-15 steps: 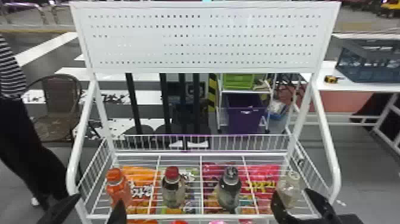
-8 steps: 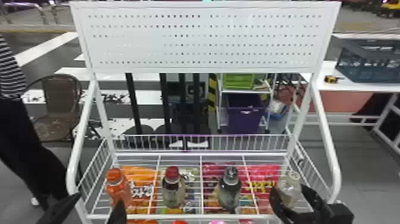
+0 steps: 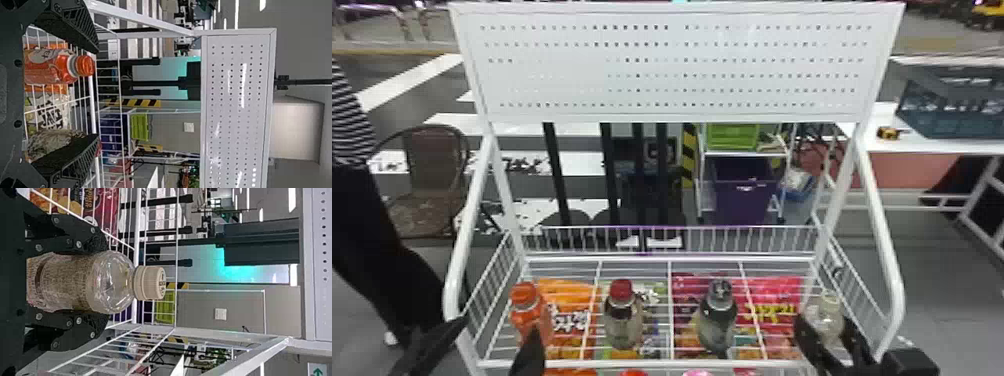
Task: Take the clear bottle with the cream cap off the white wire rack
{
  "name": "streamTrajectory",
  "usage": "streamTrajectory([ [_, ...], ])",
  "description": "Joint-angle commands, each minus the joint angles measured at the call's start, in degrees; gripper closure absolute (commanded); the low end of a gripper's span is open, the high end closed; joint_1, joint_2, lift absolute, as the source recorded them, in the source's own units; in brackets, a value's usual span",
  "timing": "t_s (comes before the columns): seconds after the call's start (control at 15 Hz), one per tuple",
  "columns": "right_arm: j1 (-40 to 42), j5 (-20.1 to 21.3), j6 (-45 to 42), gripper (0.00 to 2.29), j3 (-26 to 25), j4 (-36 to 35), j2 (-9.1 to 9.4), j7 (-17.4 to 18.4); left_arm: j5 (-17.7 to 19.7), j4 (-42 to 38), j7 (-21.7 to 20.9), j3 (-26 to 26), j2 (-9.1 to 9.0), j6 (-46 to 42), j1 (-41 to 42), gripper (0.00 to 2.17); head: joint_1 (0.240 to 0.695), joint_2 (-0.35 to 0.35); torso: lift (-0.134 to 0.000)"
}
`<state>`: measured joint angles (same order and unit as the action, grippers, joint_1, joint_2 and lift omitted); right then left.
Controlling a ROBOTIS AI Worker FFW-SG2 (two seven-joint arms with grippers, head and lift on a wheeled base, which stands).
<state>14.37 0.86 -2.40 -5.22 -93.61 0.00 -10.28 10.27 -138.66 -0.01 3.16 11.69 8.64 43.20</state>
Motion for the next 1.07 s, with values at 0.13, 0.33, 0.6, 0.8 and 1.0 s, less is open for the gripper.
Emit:
streamTrajectory([
  [0.13,7.7,-0.4,7.3,1.33,0.0,-14.9,-0.09,-0.2,0.0,-0.1,0.0,0.1,0.09,0.1,-0.1,0.13,0.499,0.000,0.000],
  [0.33,13.4,-1.9,12.7,1.32,-0.3,-25.8,-0.53,-1.3,0.0,-0.4,0.0,0.1,0.09,0.1,-0.2,0.13,0.499,0.000,0.000],
  [0.6,20.2,-3.8,13.8,1.32,-1.2,-33.3,-0.44,-2.7,0.2,-0.6,-0.2,0.0,0.09,0.1,-0.3,0.13,0.499,0.000,0.000],
  [0.8,25.9,-5.1,5.7,1.32,-2.6,-35.2,-0.26,-2.7,0.4,-0.6,-0.2,-0.1,0.09,0.1,-0.5,0.13,0.499,0.000,0.000],
  [1.0,30.4,-5.3,2.9,1.32,-3.6,-36.7,0.05,-2.6,0.3,-0.5,-0.1,-1.1,0.09,0.1,-0.8,0.13,0.499,0.000,0.000],
])
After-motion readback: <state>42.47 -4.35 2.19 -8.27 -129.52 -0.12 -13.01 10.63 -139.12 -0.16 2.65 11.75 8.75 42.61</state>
